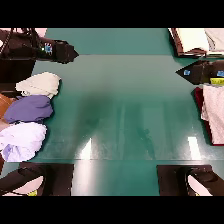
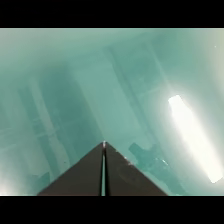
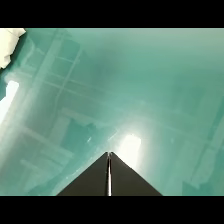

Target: Fold the shirts.

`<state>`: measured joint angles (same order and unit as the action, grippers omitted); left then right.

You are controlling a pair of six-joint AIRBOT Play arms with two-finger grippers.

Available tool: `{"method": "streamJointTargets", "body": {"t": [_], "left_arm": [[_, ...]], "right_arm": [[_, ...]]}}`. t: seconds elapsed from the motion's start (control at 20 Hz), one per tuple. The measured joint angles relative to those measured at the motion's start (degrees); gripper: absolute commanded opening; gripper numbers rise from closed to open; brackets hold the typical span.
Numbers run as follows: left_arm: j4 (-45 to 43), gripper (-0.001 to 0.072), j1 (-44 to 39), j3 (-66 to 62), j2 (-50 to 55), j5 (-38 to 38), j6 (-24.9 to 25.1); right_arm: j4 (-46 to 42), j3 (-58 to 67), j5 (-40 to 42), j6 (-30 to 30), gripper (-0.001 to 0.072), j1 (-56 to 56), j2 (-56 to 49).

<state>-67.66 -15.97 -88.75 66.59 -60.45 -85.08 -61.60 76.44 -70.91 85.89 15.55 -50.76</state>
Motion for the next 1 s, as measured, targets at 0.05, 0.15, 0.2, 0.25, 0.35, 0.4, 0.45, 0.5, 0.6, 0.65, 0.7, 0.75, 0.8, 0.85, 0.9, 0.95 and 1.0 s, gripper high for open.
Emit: {"method": "streamJointTargets", "body": {"t": [0.05,0.15,0.2,0.25,0.35,0.4,0.45,0.5,0.6,0.65,0.7,0.75,0.8,0.85,0.9,0.95,1.0], "left_arm": [[-0.02,0.0027,0.00,0.00,-0.02,0.00,0.00],[-0.02,0.0027,0.00,0.00,0.00,0.02,0.00],[-0.02,0.0027,0.00,0.00,0.00,0.02,0.00],[-0.02,0.0027,0.00,0.00,0.00,0.00,0.00],[0.00,0.0027,0.00,0.00,0.00,0.00,0.00],[0.00,0.0027,0.00,0.02,-0.02,0.02,0.00],[-0.02,0.0027,0.00,0.00,0.00,0.00,0.00],[0.00,0.0027,0.00,0.00,0.00,0.00,0.00],[-0.02,0.0027,0.00,0.00,0.00,0.02,0.00],[-0.02,0.0027,0.00,0.00,-0.02,0.02,0.00],[-0.02,0.0029,0.00,0.02,0.00,0.31,0.00],[-0.17,0.0091,0.00,0.00,0.00,1.25,0.00],[-0.96,0.0439,0.02,0.00,-0.02,2.32,0.04],[-2.54,0.0544,0.00,0.00,0.00,3.41,0.04],[-5.46,0.0541,0.04,0.00,0.04,4.42,-0.15],[-9.86,0.0542,0.13,0.02,0.28,5.16,-0.87],[-14.60,0.0542,0.39,0.20,0.76,5.57,-2.36]], "right_arm": [[0.02,0.00,0.20,-0.02,0.0019,0.04,0.00],[0.07,0.00,0.33,-0.02,0.0019,0.24,0.02],[0.09,0.00,0.42,-0.02,0.0020,0.26,0.00],[0.07,0.00,0.42,-0.02,0.0019,0.26,0.02],[0.09,0.00,0.46,-0.02,0.0020,0.26,0.00],[0.09,0.00,0.46,-0.02,0.0020,0.26,0.00],[0.09,0.00,0.48,-0.02,0.0020,0.26,0.00],[0.09,0.00,0.48,-0.02,0.0020,0.26,0.00],[0.11,0.00,0.48,-0.02,0.0020,0.26,0.00],[0.11,0.00,0.50,-0.02,0.0020,0.26,0.00],[0.11,0.00,0.50,-0.02,0.0020,0.26,0.00],[0.11,0.00,0.50,-0.02,0.0020,0.26,0.00],[0.13,0.00,0.48,-0.02,0.0020,0.26,0.00],[0.13,0.00,0.50,-0.02,0.0020,0.26,0.00],[0.13,0.00,0.50,-0.02,0.0020,0.26,0.00],[0.13,0.00,0.50,-0.02,0.0020,0.26,0.00],[0.13,0.00,0.50,-0.02,0.0020,0.26,0.02]]}}
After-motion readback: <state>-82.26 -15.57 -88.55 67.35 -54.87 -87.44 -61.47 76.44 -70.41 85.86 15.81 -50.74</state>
